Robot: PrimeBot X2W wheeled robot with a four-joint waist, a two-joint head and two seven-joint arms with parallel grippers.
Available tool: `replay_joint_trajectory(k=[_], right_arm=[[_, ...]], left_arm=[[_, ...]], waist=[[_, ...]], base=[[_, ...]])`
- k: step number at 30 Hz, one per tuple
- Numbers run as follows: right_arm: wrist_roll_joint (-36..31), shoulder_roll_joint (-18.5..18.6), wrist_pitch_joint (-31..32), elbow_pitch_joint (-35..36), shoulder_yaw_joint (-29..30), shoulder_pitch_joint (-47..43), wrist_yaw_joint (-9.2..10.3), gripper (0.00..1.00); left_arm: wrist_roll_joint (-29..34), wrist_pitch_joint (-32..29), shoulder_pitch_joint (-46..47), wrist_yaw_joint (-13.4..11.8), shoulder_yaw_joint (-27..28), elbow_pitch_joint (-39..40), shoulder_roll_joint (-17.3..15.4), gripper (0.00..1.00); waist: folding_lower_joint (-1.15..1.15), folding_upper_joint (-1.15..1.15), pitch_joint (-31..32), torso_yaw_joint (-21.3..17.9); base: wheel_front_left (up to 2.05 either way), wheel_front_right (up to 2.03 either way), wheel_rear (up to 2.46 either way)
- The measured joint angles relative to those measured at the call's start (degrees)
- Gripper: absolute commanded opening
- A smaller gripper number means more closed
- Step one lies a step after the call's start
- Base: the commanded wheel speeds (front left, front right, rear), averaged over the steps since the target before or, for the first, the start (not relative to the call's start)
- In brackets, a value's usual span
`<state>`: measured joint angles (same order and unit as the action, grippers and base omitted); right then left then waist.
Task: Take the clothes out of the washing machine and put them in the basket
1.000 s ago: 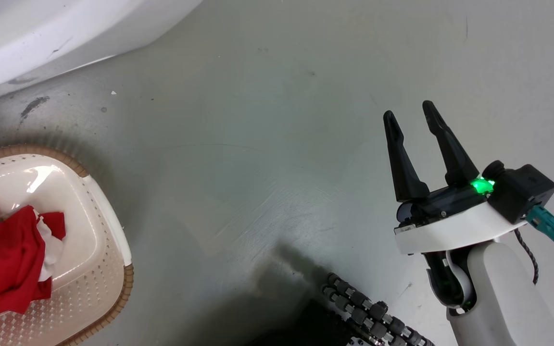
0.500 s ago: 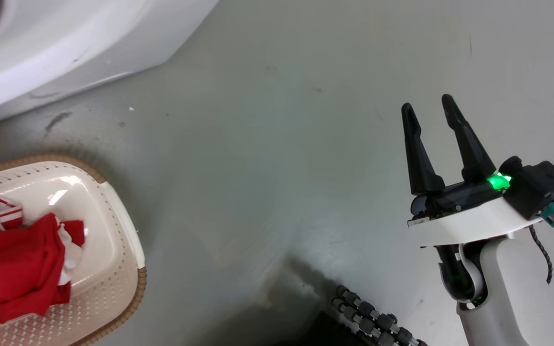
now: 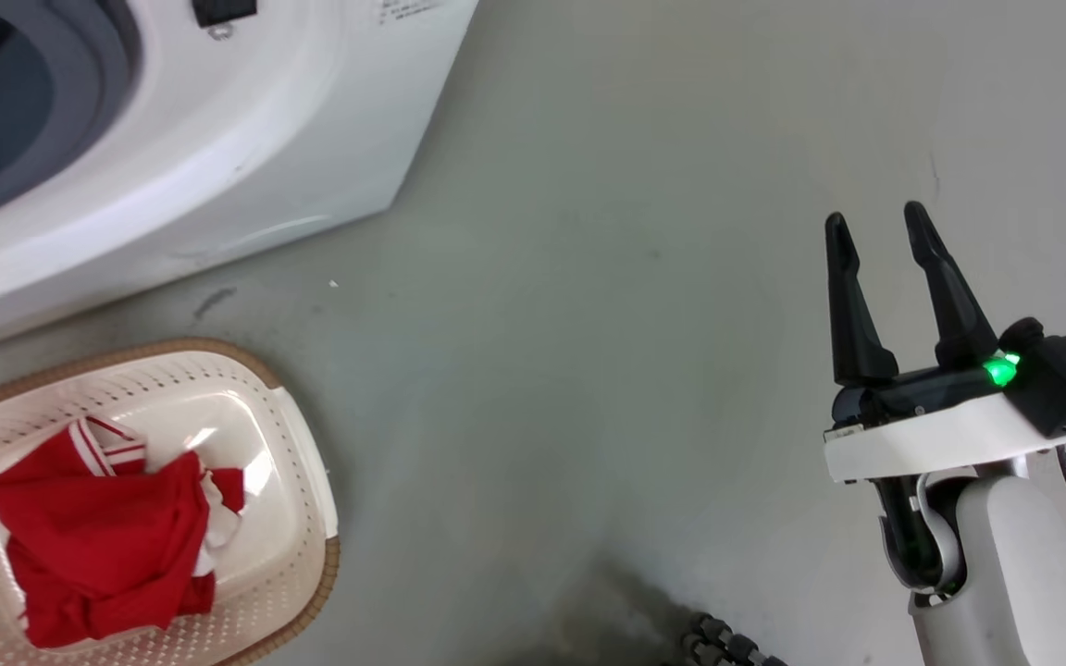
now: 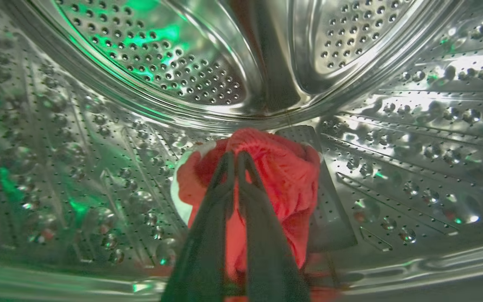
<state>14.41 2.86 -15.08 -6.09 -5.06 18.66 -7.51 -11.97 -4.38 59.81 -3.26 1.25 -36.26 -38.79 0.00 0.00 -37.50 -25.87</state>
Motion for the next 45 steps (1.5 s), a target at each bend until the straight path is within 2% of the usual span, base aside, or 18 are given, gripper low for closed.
replay_joint_trajectory(k=[7,14,25,31,35,38,39,45], right_arm=[[-2.54,-0.01,0.0,-0.46,1.82,-1.87,0.0,1.0],[-4.88,-0.01,0.0,-0.8,3.11,-4.17,0.0,1.0],[-7.24,-0.01,0.55,-0.8,4.43,-8.03,0.0,1.0],[-8.22,0.01,1.98,0.64,5.2,-10.03,0.0,1.0],[-8.8,0.0,3.11,1.9,5.27,-11.39,0.0,1.0],[-9.29,0.0,3.85,2.81,5.5,-12.12,0.0,1.0],[-9.47,0.01,4.37,3.5,5.61,-12.54,0.0,1.0],[-10.34,0.01,5.66,5.2,5.81,-13.59,0.0,1.0]], left_arm=[[-2.42,8.72,-4.98,0.53,0.62,-5.28,3.89,0.0],[-3.36,14.7,-8.39,1.74,-0.98,-7.83,8.5,0.0],[-3.64,18.2,-16.67,1.77,-3.11,-2.68,13.3,0.0],[-4.16,18.76,-23.19,1.09,-3.5,5.64,15.48,0.0],[-3.99,18.41,-28.67,-0.4,-4.31,13.12,16.73,0.0],[-3.89,17.31,-32.99,-1.99,-4.69,19.72,17.55,0.0],[-3.82,16.39,-36.2,-3.04,-5.01,24.21,18.06,0.0],[-3.33,13.54,-45.6,-6.11,-5.6,36.77,19.14,0.0]], waist=[[0.0,0.0,5.72,2.4],[-0.01,0.0,12.48,5.21],[-0.01,0.0,21.76,9.56],[-0.01,0.0,24.77,11.92],[-0.01,0.0,26.23,13.46],[-0.01,0.0,27.07,14.55],[-0.01,0.0,27.55,15.21],[-0.01,0.0,28.45,17.06]], base=[[0.0,0.0,0.0],[0.0,0.0,0.0],[0.0,0.0,0.0],[0.0,0.0,0.0],[0.0,0.0,0.0],[0.0,0.0,0.0],[0.0,0.0,0.0],[0.0,0.0,0.0]])
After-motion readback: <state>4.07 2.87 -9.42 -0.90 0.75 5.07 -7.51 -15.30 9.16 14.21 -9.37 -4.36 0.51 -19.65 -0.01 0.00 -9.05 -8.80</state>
